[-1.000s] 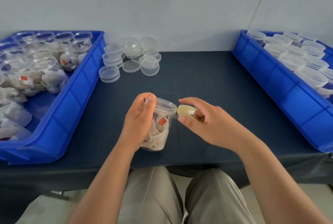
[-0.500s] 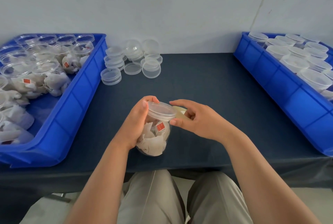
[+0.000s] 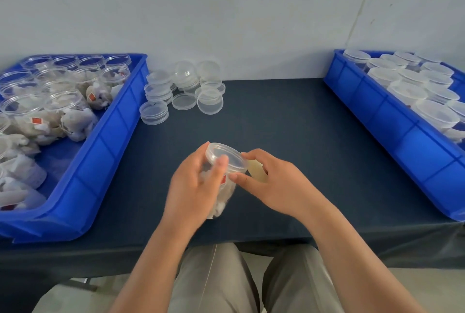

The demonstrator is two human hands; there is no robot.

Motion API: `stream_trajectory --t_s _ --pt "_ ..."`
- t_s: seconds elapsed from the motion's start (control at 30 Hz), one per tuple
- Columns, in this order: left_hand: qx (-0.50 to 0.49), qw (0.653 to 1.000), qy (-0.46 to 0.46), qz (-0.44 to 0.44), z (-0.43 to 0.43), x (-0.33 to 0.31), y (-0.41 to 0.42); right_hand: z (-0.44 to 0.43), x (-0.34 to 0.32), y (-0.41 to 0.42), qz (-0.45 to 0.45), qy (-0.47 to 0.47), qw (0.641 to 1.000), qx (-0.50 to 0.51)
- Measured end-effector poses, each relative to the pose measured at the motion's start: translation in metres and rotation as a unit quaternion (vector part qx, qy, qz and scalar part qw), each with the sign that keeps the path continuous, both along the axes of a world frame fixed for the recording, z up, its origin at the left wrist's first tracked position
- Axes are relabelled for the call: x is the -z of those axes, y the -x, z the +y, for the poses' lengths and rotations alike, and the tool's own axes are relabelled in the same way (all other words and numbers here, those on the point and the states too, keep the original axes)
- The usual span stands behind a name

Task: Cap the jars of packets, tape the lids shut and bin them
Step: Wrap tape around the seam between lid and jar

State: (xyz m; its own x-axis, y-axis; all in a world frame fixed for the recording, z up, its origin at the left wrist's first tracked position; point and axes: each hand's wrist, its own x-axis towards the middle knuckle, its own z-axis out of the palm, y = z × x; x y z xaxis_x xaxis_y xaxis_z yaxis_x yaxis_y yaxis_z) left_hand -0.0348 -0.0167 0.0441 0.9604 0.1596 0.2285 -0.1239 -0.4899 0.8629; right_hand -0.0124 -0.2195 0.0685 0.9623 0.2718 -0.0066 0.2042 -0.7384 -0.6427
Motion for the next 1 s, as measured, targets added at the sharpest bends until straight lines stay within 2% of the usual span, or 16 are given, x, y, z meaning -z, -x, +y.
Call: stream_trajectory --t_s 0.1,0.23,0.37,0.5,0.67,0.83,1.0 --pt "-0.037 0.999 -0.031 -0.016 -0.014 0.004 0.008 0.003 0.001 0.007 -0.023 0.015 1.000 0.004" --pt "-0.068 0.998 0.015 0.004 -0.012 0.003 -0.004 0.001 0.005 0.009 -0.014 -0.016 1.000 -0.012" --pt "-0.012 0.999 0.027 0.033 0.000 -0.002 -0.018 -0.009 0.008 0.010 -0.009 -0.004 0.999 -0.044" --pt "0.041 0.997 0.052 0.042 0.010 -0.004 -0.025 -0.024 0.004 0.004 -0.007 0.009 0.999 -0.045" --pt "0.100 0.987 0.080 0.096 0.011 -0.005 -0.028 -0.033 -0.002 -0.006 -0.010 0.007 0.999 -0.046" --pt "0.127 0.958 0.201 0.158 0.011 -0.008 -0.031 -0.023 0.006 -0.018 0.024 -0.025 0.998 -0.054" --pt "0.133 0.929 0.262 0.223 0.018 -0.004 -0.031 -0.018 0.006 -0.024 0.030 -0.045 0.996 -0.070"
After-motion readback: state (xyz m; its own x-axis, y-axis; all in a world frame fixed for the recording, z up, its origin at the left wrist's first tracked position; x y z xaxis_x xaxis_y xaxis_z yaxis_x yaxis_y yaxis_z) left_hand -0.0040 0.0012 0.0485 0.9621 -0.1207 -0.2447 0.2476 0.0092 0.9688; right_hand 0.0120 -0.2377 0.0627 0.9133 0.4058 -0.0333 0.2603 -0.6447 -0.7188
